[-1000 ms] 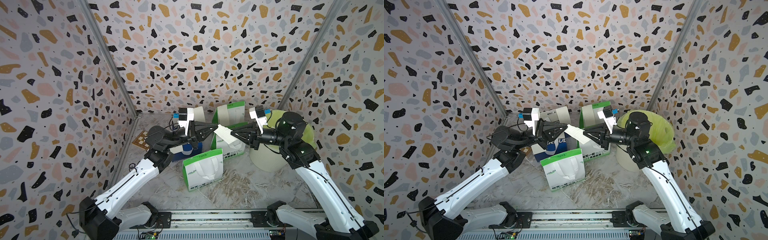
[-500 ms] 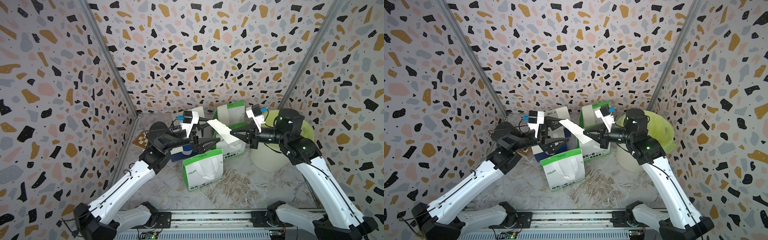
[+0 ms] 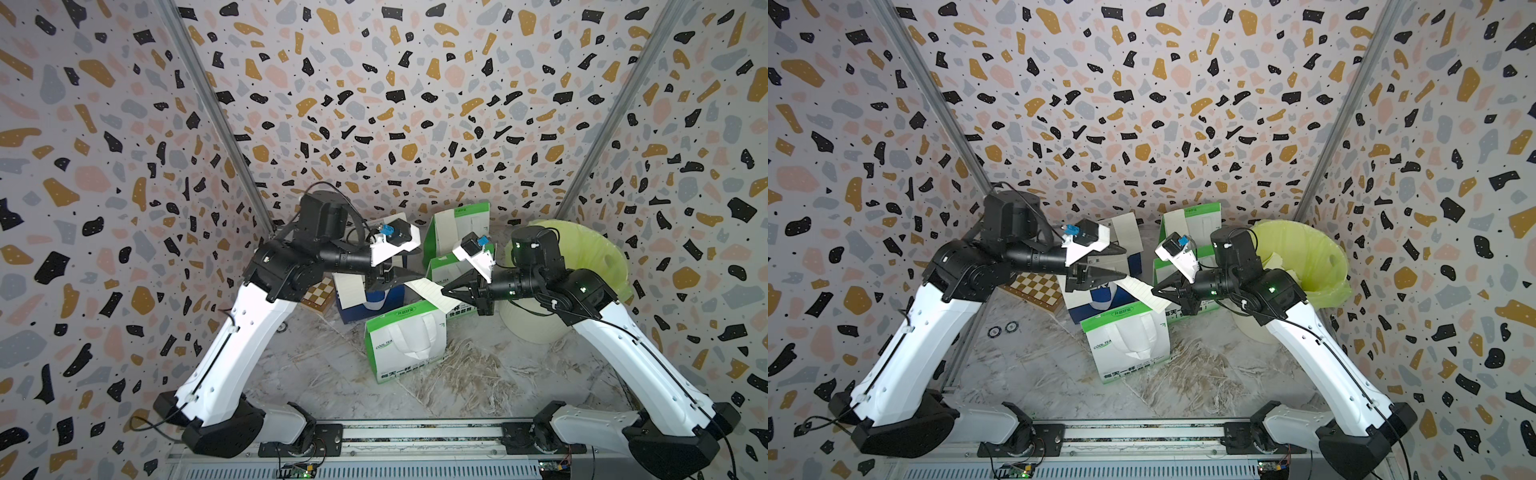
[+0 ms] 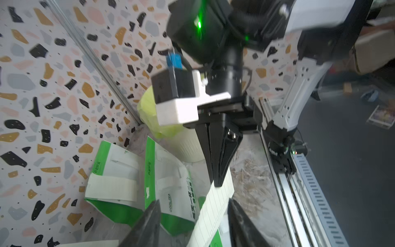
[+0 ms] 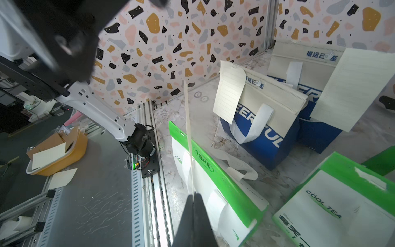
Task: Shred takeout receipts and throw away
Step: Shred the takeout receipt.
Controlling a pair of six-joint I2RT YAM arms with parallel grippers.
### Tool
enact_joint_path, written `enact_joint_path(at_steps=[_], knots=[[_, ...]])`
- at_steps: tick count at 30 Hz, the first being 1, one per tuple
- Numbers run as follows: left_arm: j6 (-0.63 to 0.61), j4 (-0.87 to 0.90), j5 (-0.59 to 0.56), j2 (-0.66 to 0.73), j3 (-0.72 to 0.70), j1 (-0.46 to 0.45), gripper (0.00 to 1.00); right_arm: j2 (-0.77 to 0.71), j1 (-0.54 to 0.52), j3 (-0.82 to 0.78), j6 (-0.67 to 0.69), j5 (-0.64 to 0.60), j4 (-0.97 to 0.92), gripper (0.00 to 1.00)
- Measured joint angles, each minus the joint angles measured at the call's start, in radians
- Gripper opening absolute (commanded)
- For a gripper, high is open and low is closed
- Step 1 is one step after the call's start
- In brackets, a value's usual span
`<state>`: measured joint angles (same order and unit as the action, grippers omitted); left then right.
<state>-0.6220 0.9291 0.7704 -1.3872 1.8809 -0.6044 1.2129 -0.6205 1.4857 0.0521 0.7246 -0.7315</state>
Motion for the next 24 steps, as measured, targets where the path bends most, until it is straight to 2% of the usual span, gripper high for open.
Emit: enact_joint_path(at_steps=[3, 8, 24], knots=[[-0.035, 0.064, -0.023, -0.022, -0.034, -0.045, 0.59, 0.010, -0.018, 0.021, 0.011, -0.019, -0.020, 0.00], [-0.046, 0.078, -0.037, -0.019, -0.067, -0.089, 0.55, 0.012, -0.037, 0.039, 0.022, -0.027, -0.033, 0.00], [-0.014, 0.003, -0.097, 0.013, -0.142, -0.082, 0.44, 0.013, -0.051, 0.074, 0.040, -0.040, -0.078, 0.00]])
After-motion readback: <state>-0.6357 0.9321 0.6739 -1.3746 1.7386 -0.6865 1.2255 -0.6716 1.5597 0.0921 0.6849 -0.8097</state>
